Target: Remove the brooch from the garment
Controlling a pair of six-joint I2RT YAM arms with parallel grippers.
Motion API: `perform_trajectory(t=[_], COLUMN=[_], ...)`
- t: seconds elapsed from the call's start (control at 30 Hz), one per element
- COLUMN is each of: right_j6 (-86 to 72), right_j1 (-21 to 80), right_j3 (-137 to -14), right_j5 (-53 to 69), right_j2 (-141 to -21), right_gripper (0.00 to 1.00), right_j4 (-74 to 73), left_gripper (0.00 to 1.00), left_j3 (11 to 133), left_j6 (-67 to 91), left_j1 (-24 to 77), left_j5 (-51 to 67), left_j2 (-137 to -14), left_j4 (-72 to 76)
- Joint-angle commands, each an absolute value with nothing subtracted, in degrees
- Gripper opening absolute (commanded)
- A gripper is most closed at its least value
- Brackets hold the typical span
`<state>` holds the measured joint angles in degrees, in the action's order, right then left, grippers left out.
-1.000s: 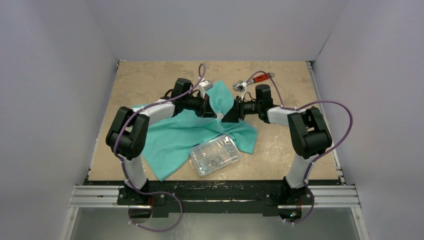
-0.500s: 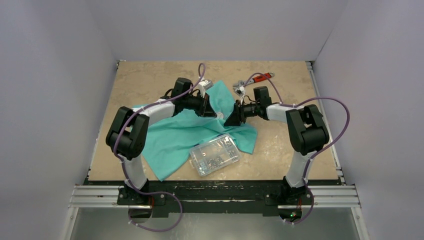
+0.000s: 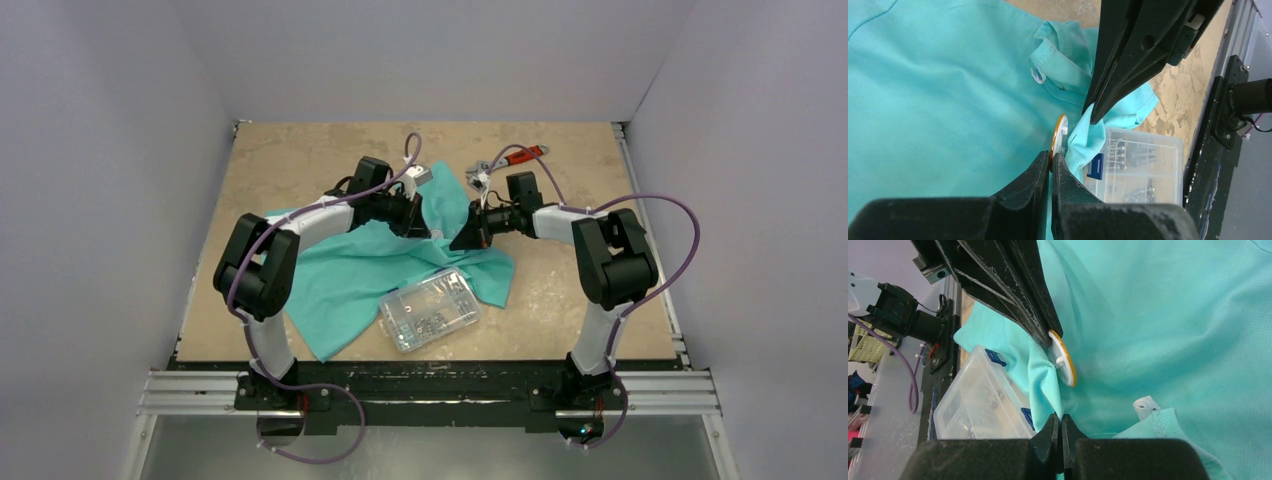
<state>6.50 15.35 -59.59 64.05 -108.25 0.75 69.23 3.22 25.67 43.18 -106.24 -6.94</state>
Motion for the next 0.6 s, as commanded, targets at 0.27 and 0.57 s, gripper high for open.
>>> perform_trajectory(t=[0.27, 0.57], right_j6=[6.49, 8.05], right_j1=[15.38, 15.37], right_j3=[-61.37, -61.79], right_j5=[65.87, 65.17], right_j2=[-105.39, -105.20], right_gripper=[0.00, 0.02], right_j4=[1.58, 0.11], left_gripper=[0.00, 0.00], left_j3=[71.81, 71.68], left_j6=[-3.68, -2.80], left_j1=[26.72, 26.02], left_j5=[35.24, 31.43], left_j2=[-106.31, -104.76], left_j4=[-12.00, -13.26])
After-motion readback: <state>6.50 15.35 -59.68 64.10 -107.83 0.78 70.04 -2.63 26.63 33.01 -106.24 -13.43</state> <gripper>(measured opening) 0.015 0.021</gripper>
